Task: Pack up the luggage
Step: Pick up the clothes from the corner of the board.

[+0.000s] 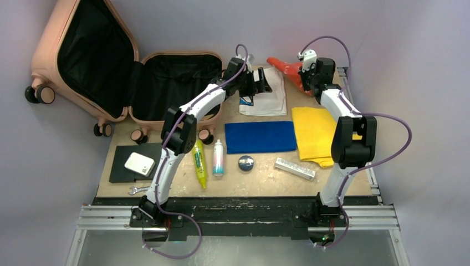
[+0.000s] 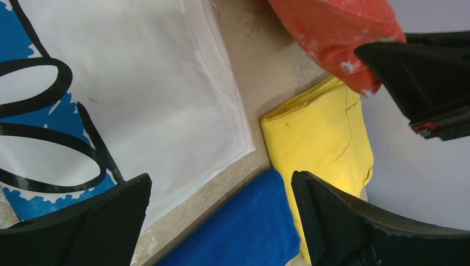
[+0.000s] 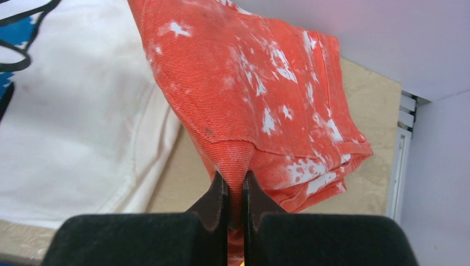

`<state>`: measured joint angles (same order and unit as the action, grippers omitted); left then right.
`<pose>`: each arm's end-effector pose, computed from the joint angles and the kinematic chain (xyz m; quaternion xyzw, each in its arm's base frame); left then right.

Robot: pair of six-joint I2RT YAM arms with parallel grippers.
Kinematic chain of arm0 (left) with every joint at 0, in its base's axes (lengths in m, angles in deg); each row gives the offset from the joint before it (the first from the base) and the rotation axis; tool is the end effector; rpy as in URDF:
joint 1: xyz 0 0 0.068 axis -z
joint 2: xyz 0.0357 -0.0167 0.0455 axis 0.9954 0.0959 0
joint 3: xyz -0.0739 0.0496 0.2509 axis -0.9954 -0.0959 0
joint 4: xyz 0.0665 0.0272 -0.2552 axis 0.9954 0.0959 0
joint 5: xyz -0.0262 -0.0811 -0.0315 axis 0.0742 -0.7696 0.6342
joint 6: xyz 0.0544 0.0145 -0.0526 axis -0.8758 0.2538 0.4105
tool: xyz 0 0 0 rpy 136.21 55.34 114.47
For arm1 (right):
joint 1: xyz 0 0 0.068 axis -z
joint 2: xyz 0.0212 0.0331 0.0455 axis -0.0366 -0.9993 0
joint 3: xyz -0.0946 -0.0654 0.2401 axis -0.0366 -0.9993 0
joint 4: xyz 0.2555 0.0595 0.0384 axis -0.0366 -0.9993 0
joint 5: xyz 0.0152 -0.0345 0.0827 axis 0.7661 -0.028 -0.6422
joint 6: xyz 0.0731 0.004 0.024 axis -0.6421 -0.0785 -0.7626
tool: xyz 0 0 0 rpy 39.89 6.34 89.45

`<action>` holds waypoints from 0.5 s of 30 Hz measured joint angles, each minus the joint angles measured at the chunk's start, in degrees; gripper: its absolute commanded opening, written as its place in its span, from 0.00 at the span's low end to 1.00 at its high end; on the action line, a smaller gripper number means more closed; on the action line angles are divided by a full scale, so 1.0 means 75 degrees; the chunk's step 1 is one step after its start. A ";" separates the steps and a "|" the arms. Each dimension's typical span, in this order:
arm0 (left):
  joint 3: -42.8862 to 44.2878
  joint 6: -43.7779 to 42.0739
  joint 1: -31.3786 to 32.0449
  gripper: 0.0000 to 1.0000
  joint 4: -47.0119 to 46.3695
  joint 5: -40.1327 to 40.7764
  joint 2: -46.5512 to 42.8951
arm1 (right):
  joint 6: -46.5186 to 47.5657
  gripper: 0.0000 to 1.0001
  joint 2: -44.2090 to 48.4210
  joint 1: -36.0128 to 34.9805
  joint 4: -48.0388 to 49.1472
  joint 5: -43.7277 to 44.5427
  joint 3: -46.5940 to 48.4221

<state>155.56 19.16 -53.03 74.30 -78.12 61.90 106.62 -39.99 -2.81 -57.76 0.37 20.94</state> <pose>0.4885 -0.3254 0.2068 0.0254 0.8620 -0.4046 0.3043 0.4797 0.0121 0.2477 -0.1740 0.8330 -0.0453 0.5233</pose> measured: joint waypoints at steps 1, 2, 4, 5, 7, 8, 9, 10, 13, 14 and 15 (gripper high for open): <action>0.0044 0.0070 -0.0012 0.99 0.0003 0.0000 0.0000 | -0.0003 0.00 0.0067 -0.0006 0.0026 -0.0111 -0.0087; 0.0085 0.0169 -0.0015 0.99 -0.0006 0.0003 0.0003 | -0.0003 0.00 0.0122 -0.0015 0.0032 -0.0219 -0.0154; 0.0119 0.0318 -0.0012 0.99 -0.0023 0.0012 0.0003 | -0.0006 0.00 0.0242 -0.0047 0.0079 -0.0423 -0.0323; 0.0122 0.0437 -0.0012 0.99 -0.0055 0.0035 0.0009 | -0.0003 0.00 0.0289 -0.0076 0.0119 -0.0487 -0.0417; 0.0122 0.0612 -0.0009 0.99 -0.0070 0.0090 0.0026 | 0.0000 0.00 0.0361 -0.0175 0.0201 -0.0574 -0.0638; 0.0122 0.0699 -0.0006 0.99 -0.0090 0.0143 0.0041 | 0.0000 0.00 0.0402 -0.0256 0.0254 -0.0589 -0.0784; 0.0122 0.0793 0.0000 0.99 -0.0105 0.0219 0.0055 | 0.0003 0.00 0.0440 -0.0356 0.0294 -0.0589 -0.0930; 0.0122 0.0863 0.0003 0.99 -0.0108 0.0312 0.0067 | -0.0003 0.00 0.0472 -0.0469 0.0361 -0.0589 -0.1093; 0.0119 0.1271 -0.0003 0.99 -0.0149 0.0589 0.0082 | -0.0032 0.00 0.0586 -0.0816 0.0592 -0.0586 -0.1658; 0.0119 0.1387 -0.0015 0.99 -0.0178 0.0632 0.0090 | -0.0044 0.00 0.0597 -0.0933 0.0615 -0.0589 -0.1743; 0.0119 0.1574 -0.0035 0.99 -0.0254 0.0670 0.0114 | -0.0079 0.00 0.0624 -0.1029 0.0682 -0.0589 -0.1880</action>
<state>156.45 30.96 -53.29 72.40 -73.09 62.75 106.03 -35.31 -10.52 -52.65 -4.04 6.84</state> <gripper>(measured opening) 0.993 0.047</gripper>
